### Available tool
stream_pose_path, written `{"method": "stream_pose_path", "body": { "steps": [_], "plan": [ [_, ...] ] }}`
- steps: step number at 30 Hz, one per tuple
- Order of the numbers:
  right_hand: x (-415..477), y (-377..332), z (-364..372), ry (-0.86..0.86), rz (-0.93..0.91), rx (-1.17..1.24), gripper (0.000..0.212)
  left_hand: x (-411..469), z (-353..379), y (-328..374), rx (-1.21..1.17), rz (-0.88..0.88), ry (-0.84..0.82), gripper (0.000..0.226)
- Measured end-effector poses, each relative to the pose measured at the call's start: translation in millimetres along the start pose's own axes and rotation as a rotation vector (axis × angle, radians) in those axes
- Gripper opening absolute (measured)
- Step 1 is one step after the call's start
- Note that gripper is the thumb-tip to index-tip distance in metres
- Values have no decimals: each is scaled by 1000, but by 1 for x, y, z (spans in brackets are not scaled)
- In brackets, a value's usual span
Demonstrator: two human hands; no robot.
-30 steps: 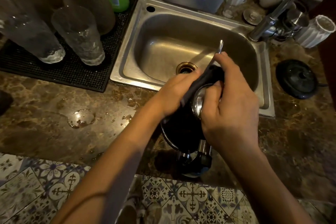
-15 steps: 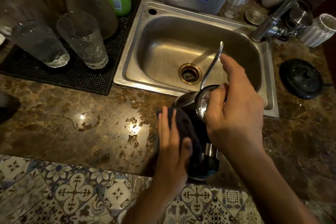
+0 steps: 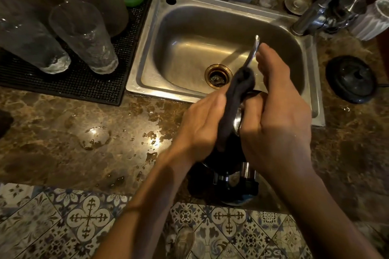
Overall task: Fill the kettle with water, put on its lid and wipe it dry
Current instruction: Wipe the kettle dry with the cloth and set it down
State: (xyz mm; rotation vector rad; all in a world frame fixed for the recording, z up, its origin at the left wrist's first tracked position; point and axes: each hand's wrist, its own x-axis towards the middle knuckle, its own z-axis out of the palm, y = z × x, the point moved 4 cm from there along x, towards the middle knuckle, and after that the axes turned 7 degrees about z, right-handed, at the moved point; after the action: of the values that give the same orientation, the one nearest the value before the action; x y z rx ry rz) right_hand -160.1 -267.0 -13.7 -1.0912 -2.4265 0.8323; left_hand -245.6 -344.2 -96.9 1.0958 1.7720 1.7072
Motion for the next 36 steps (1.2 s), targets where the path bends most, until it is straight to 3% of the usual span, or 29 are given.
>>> {"method": "stream_pose_path", "body": {
  "steps": [4,6,9,12,16,21,28,36],
  "plan": [
    [0,-2,0,-20,12,-17,68,42,-4,-10,-188,-300,-176,66],
    [0,-2,0,-7,17,-17,69,48,-1,-17,-253,-369,-232,61],
    [-1,-2,0,17,25,3,67,39,-4,-21,-160,-396,-133,69],
    [-3,-4,0,36,21,-11,64,15,-7,-18,-53,-397,-7,55],
    [-3,-5,-1,54,4,-22,60,-20,2,-17,-146,-462,198,48],
    [-4,-7,0,74,-34,-41,56,-50,7,-13,-76,-355,361,35],
    [-3,-11,-1,25,-34,-128,51,-103,9,7,116,-274,364,23],
    [-4,-19,-10,-88,-8,-161,43,-114,-8,59,-108,-254,278,37]
  ]
}}
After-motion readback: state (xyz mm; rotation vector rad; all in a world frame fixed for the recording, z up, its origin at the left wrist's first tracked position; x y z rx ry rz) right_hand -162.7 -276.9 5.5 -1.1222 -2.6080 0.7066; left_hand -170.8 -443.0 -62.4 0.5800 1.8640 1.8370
